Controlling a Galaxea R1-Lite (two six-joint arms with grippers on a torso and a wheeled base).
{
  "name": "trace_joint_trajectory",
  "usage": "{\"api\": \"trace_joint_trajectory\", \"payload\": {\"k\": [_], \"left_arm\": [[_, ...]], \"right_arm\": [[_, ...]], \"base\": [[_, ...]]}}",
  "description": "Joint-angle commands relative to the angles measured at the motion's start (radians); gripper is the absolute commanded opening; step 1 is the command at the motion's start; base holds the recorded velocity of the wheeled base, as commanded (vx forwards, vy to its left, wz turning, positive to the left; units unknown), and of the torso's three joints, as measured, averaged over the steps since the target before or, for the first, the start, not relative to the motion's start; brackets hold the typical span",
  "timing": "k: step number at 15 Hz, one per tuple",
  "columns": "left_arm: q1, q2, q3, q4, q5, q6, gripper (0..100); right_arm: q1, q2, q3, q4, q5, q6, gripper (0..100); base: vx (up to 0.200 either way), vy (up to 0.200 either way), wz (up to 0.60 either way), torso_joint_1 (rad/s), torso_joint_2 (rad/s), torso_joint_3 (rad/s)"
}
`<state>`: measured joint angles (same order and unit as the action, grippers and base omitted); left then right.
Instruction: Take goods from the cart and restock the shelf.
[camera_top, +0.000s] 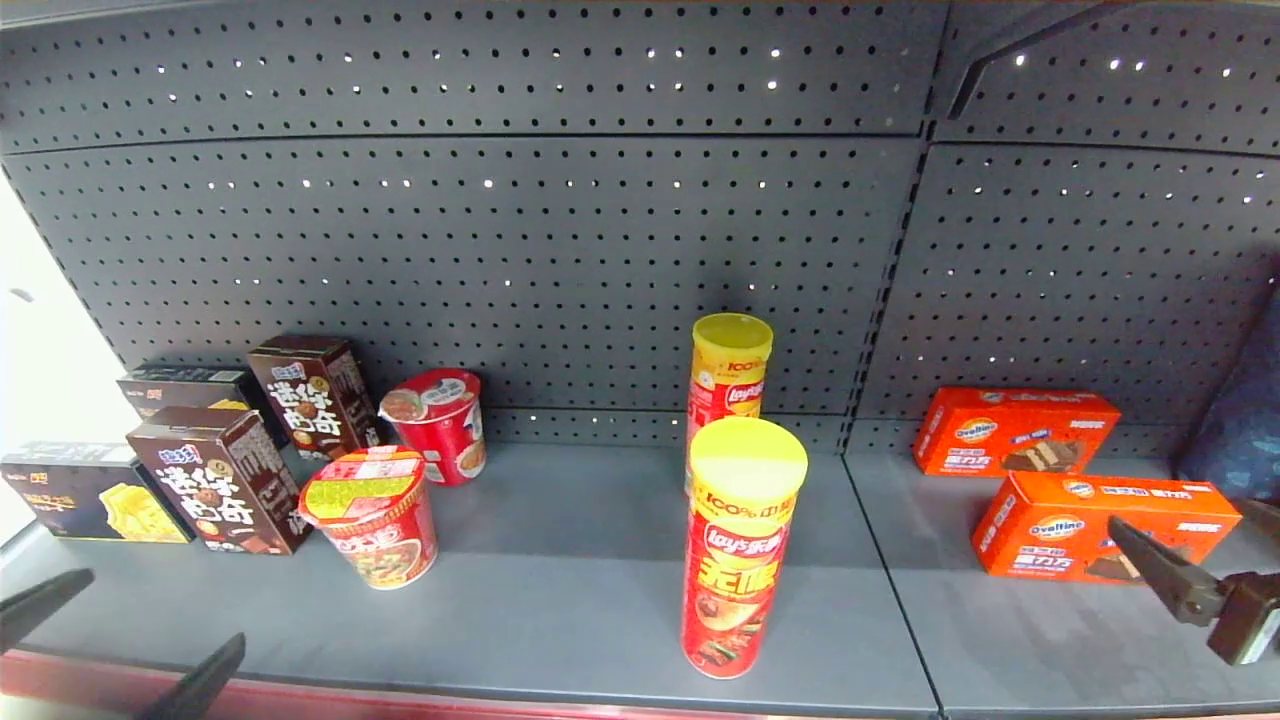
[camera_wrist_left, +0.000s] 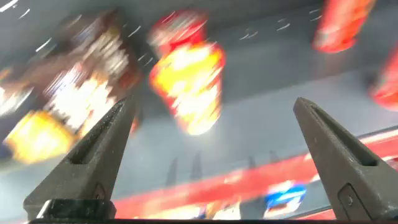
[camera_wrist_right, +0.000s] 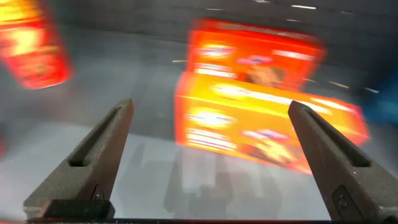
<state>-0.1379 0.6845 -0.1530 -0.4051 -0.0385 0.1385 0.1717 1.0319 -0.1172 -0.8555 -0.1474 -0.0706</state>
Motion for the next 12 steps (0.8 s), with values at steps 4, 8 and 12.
{"api": "trace_joint_trajectory", "payload": {"k": [4,8,12], "left_arm": [[0.144,-0.549,0.052,0.433,0.083,-0.025,100],[0.141,-0.684,0.093,0.486,0.088,-0.02,100],[0.141,-0.684,0.099,0.485,0.081,-0.025,100]], "right_arm": [[-0.166,-0.308,0.111,0.148,0.002,0.025,100],[-0.127,-0.682,0.111,0.506,0.002,0.02,100],[-0.156,-0.995,0.106,0.819,0.014,0.035,100]], "base": [[0.0,0.0,0.0,0.0,0.0,0.0],[0.0,0.0,0.0,0.0,0.0,0.0],[0.0,0.0,0.0,0.0,0.0,0.0]]}}
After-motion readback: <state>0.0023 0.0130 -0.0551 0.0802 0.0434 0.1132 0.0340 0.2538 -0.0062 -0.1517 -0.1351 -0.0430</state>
